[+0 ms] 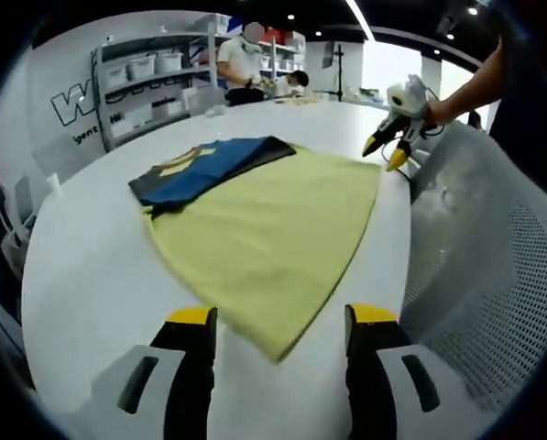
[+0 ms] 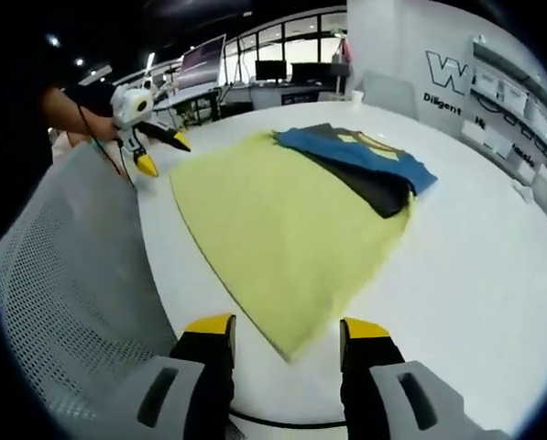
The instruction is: Fold the garment on the visible template until the final outline fits inside the template.
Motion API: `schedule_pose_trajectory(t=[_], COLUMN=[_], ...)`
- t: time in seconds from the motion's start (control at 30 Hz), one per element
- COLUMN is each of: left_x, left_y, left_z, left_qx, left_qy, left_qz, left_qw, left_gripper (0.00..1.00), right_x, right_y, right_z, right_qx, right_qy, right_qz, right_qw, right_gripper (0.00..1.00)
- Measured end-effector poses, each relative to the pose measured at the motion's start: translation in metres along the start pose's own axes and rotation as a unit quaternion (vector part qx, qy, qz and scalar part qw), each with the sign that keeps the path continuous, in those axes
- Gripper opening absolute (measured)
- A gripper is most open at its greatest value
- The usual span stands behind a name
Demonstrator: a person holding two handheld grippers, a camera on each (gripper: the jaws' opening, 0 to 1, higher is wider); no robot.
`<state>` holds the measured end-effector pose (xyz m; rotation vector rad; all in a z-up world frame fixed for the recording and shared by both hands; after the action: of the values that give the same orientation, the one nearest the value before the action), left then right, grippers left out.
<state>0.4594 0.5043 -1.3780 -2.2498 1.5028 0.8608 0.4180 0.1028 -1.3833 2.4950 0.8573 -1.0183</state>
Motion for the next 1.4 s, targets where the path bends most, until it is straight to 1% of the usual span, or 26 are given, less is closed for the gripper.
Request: schedule_pose_trajectory(t=[0.17, 0.23, 0.33, 0.4, 0.43, 0.5, 0.53, 0.6, 0.73, 0.8, 0.83, 0.9, 0.93, 1.0, 1.1, 1.13, 1.17, 1.3, 1.33, 1.37, 1.4], left_x=[0.000, 0.001, 0.002, 0.001, 0.001, 0.000, -0.001, -0.001, -0.001, -0.001, -0.002, -0.003, -0.004, -0.005, -0.004, -0.003, -0.003, -0.002, -0.002, -0.002, -0.001], left_y=[0.000, -0.002, -0.003, -0.004, -0.004, -0.005, -0.005, -0.005, -0.004, -0.004, -0.004, -0.004, -0.005, -0.005, -0.004, -0.003, -0.003, -0.002, -0.002, -0.002, -0.002], left_z=[0.002, 0.006, 0.009, 0.010, 0.010, 0.011, 0.012, 0.012, 0.016, 0.016, 0.016, 0.014, 0.012, 0.011, 0.010, 0.010, 0.010, 0.012, 0.012, 0.013, 0.012], left_qx=[-0.008, -0.010, -0.010, -0.005, 0.000, 0.021, 0.030, 0.041, 0.058, 0.083, 0.098, 0.128, 0.145, 0.164, 0.173, 0.179, 0.185, 0.190, 0.197, 0.217, 0.218], left_qy=[-0.001, -0.008, -0.017, -0.019, -0.020, -0.030, -0.033, -0.034, -0.048, -0.054, -0.062, -0.069, -0.070, -0.074, -0.073, -0.077, -0.079, -0.090, -0.094, -0.102, -0.103], left_qz=[0.003, 0.004, 0.006, 0.006, 0.005, 0.004, 0.005, 0.011, 0.017, 0.021, 0.022, 0.023, 0.022, 0.025, 0.035, 0.041, 0.043, 0.054, 0.057, 0.062, 0.065], left_qw=[1.0000, 0.9999, 0.9998, 0.9998, 0.9998, 0.9993, 0.9990, 0.9985, 0.9970, 0.9949, 0.9930, 0.9891, 0.9866, 0.9834, 0.9816, 0.9800, 0.9785, 0.9762, 0.9742, 0.9688, 0.9683], left_gripper=[0.49, 0.43, 0.39, 0.40, 0.40, 0.38, 0.37, 0.34, 0.29, 0.28, 0.28, 0.28, 0.28, 0.27, 0.22, 0.21, 0.20, 0.19, 0.18, 0.18, 0.18], right_x=[0.002, 0.003, 0.005, 0.004, 0.003, 0.001, 0.001, 0.000, -0.001, -0.001, -0.001, -0.001, -0.001, -0.001, 0.000, 0.000, 0.001, 0.001, 0.001, 0.001, 0.001], right_y=[0.001, 0.001, -0.001, -0.003, -0.003, -0.003, -0.003, -0.003, -0.002, -0.002, -0.002, -0.001, -0.001, 0.000, 0.001, 0.001, 0.002, 0.002, 0.002, 0.003, 0.004], right_z=[0.000, 0.001, 0.005, 0.006, 0.006, 0.007, 0.009, 0.011, 0.011, 0.012, 0.013, 0.013, 0.013, 0.013, 0.012, 0.011, 0.011, 0.009, 0.009, 0.009, 0.008], right_qx=[0.017, 0.013, 0.008, 0.000, -0.012, -0.051, -0.061, -0.072, -0.086, -0.106, -0.119, -0.150, -0.159, -0.168, -0.178, -0.179, -0.184, -0.200, -0.201, -0.207, -0.208], right_qy=[-0.002, -0.005, -0.014, -0.014, -0.014, -0.012, -0.021, -0.017, -0.017, -0.018, -0.023, -0.025, -0.028, -0.030, -0.030, -0.030, -0.030, -0.032, -0.032, -0.034, -0.034], right_qz=[0.001, 0.002, -0.003, -0.003, -0.003, -0.007, -0.008, -0.012, -0.015, -0.021, -0.024, -0.030, -0.030, -0.035, -0.037, -0.040, -0.041, -0.047, -0.049, -0.049, -0.051], right_qw=[0.9998, 0.9999, 0.9999, 0.9999, 0.9998, 0.9986, 0.9979, 0.9972, 0.9960, 0.9940, 0.9923, 0.9879, 0.9865, 0.9847, 0.9829, 0.9826, 0.9817, 0.9782, 0.9778, 0.9765, 0.9762], right_gripper=[0.36, 0.34, 0.30, 0.31, 0.31, 0.31, 0.30, 0.27, 0.24, 0.23, 0.23, 0.24, 0.24, 0.23, 0.23, 0.23, 0.22, 0.22, 0.22, 0.23, 0.23])
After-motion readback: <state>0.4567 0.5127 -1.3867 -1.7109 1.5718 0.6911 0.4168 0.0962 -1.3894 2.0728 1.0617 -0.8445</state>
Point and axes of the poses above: the point that each gripper's makers call its tool centre point, and the gripper's own axes: x roughly forward along the fingers, y roughly to its right, z roughly out of its underside, the point moved 7 cm from there along -x, roughly backward along the fingers, and after that the axes turned 8 degrees about z, right-handed, at the moved point
